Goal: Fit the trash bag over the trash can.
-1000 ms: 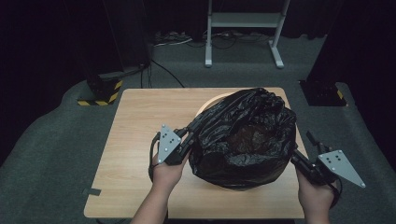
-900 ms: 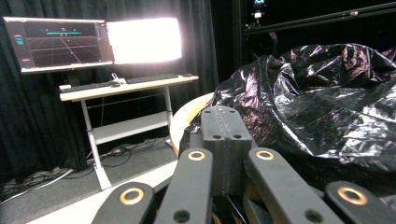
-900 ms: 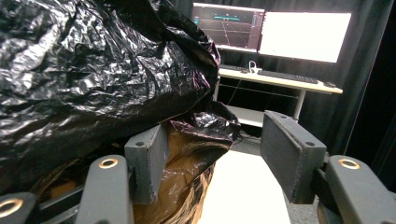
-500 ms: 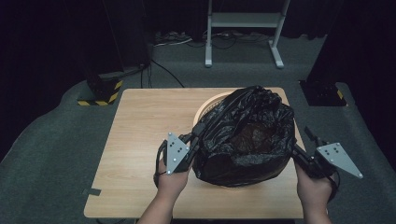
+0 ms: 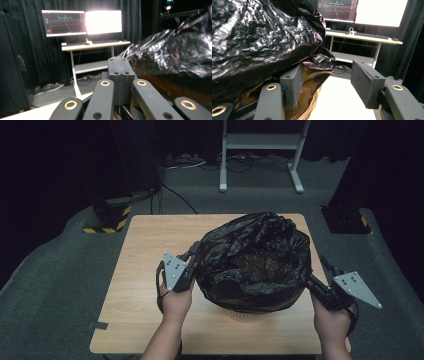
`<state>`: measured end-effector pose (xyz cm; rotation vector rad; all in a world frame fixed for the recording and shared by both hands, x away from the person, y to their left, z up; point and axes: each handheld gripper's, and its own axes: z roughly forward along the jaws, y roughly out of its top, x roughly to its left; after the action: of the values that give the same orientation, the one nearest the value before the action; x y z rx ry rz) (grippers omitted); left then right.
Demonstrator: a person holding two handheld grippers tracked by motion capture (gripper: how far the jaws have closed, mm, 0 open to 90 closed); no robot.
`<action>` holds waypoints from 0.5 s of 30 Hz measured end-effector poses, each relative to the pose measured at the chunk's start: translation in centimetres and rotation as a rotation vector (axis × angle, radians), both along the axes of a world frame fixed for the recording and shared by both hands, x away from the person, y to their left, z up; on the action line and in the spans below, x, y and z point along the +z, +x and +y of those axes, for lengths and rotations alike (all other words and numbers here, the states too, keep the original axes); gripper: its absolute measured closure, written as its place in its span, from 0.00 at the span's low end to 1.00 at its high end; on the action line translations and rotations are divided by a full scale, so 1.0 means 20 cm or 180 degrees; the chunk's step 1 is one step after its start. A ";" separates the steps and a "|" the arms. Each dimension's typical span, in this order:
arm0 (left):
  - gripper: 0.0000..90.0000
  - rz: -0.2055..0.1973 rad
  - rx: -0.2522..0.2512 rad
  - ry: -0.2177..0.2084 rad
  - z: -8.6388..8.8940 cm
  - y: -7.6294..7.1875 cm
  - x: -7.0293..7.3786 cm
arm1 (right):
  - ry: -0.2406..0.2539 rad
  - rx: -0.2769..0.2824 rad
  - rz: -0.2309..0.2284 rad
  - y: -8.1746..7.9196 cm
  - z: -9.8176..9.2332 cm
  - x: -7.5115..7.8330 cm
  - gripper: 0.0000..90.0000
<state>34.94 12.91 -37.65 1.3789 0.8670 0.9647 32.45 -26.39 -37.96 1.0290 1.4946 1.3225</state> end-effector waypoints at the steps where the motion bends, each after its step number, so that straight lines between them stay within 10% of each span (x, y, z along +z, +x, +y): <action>1: 1.00 0.0040 -0.0011 0.0027 -0.01 0.01 -0.02 | 0.0002 0.0006 0.0003 0.00 0.00 0.00 0.48; 15: 1.00 0.0144 -0.0193 0.0505 -0.12 -0.09 -0.31 | 0.0107 -0.0083 -0.0169 -0.13 -0.02 -0.12 0.45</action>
<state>33.22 10.48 -43.85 1.5588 0.7909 0.9755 29.90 -26.77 -40.31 1.0236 1.4194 1.3504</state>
